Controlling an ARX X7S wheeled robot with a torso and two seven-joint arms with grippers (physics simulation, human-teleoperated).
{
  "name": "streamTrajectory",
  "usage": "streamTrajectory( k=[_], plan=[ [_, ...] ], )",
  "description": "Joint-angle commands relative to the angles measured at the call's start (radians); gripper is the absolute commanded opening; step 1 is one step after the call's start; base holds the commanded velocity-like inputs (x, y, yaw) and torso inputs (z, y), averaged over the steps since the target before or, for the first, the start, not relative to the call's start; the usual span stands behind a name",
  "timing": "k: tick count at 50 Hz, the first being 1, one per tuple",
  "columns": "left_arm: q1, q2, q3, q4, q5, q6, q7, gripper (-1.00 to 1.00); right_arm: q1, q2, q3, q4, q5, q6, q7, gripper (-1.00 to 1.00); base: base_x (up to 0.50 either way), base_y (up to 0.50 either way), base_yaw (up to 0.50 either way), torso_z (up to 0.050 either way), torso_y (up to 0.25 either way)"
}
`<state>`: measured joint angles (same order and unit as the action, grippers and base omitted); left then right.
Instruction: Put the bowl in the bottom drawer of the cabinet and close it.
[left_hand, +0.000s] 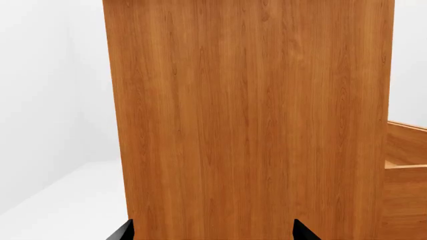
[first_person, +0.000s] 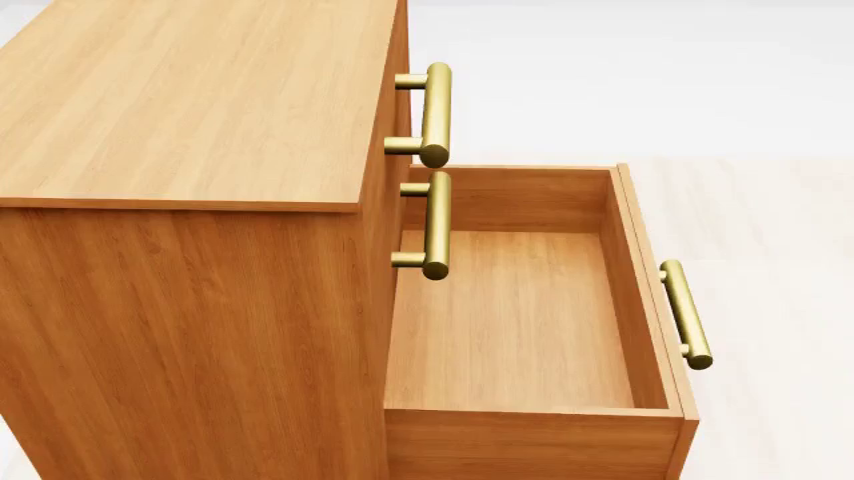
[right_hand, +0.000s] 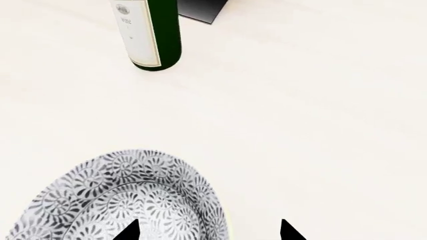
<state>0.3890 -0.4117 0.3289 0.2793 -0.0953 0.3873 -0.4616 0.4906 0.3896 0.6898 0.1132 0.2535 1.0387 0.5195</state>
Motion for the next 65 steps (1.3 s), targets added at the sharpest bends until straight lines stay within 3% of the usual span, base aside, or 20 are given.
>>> streamTrajectory(
  k=[1, 40, 41, 65],
  plan=[
    [0.003, -0.003, 0.002, 0.008, 0.001, -0.003, -0.004, 1.0, 0.007, 0.006, 0.0, 0.039, 0.003, -0.009, -0.009, 1.0, 0.0, 0.0, 0.0, 0.0, 0.0],
    [-0.003, -0.009, 0.009, 0.006, -0.004, -0.004, -0.013, 1.0, 0.022, 0.017, -0.001, 0.145, 0.012, -0.042, -0.035, 1.0, 0.0, 0.0, 0.0, 0.0, 0.0],
    [-0.003, -0.009, 0.009, 0.006, -0.004, -0.004, -0.013, 1.0, 0.021, 0.016, -0.004, 0.147, 0.009, -0.04, -0.033, -1.0, 0.0, 0.0, 0.0, 0.0, 0.0],
    [-0.004, -0.013, 0.014, 0.006, -0.004, -0.005, -0.02, 1.0, -0.004, 0.001, -0.061, -0.026, 0.061, -0.071, -0.126, -1.0, 0.0, 0.0, 0.0, 0.0, 0.0]
  ],
)
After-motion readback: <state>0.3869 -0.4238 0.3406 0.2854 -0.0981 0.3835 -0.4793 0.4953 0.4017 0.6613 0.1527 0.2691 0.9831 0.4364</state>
